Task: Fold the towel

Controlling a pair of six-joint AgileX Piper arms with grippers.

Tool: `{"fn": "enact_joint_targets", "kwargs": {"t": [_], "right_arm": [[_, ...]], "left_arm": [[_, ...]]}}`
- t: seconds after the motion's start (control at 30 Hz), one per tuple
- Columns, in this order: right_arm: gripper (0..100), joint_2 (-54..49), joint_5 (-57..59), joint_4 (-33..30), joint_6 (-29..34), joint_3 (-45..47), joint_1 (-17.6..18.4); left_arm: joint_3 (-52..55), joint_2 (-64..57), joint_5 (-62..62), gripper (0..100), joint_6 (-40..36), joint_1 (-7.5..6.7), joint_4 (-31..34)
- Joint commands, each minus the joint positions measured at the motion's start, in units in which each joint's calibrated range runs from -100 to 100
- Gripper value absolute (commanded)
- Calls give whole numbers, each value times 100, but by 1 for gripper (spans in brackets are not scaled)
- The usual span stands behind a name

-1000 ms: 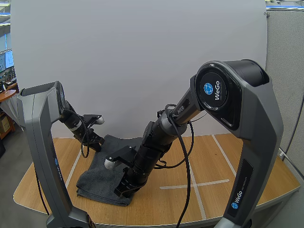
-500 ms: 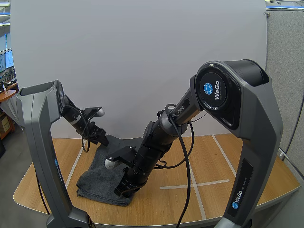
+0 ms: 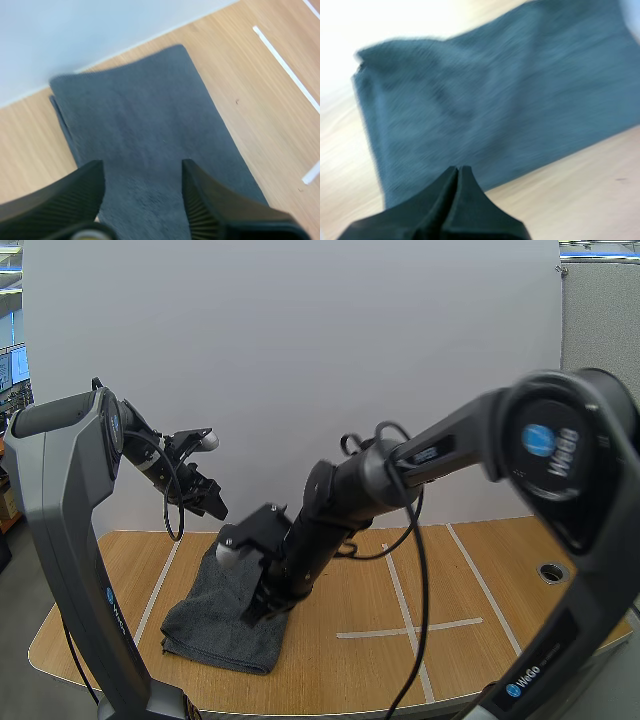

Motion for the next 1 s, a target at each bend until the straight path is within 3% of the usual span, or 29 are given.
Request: {"fn": "enact_joint_targets", "kwargs": {"t": [0.0, 0.03, 0.07, 0.17, 0.27, 0.57, 0.73, 0.97], "right_arm": [[0, -1257, -160, -1190, 1024, -925, -449], [0, -1180, -181, -1190, 1024, -1010, -537], [0, -1139, -200, -1190, 1015, -1078, -587], [0, -892, -288, -1129, 904, -1382, -771], [0, -390, -442, -1009, 747, -1747, -919], [0, 1427, -618, -677, 479, -3205, -919], [0, 2322, -635, -470, 411, -4222, -888], [0, 3006, -683, -441, 411, -4816, -806]], "left_arm": [[1216, -604, 157, 50, 128, 9, -48], [1403, -671, 157, 40, 188, 9, -17], [1466, -710, 157, 35, 203, 9, 0], [1920, -868, 157, 0, 311, 9, 100], [2477, -1074, 157, 0, 367, 9, 206], [4000, -1227, 157, 0, 827, 9, 374], [4421, -1227, 157, 0, 995, 1, 378], [4682, -1227, 157, 0, 995, -26, 400]]}}
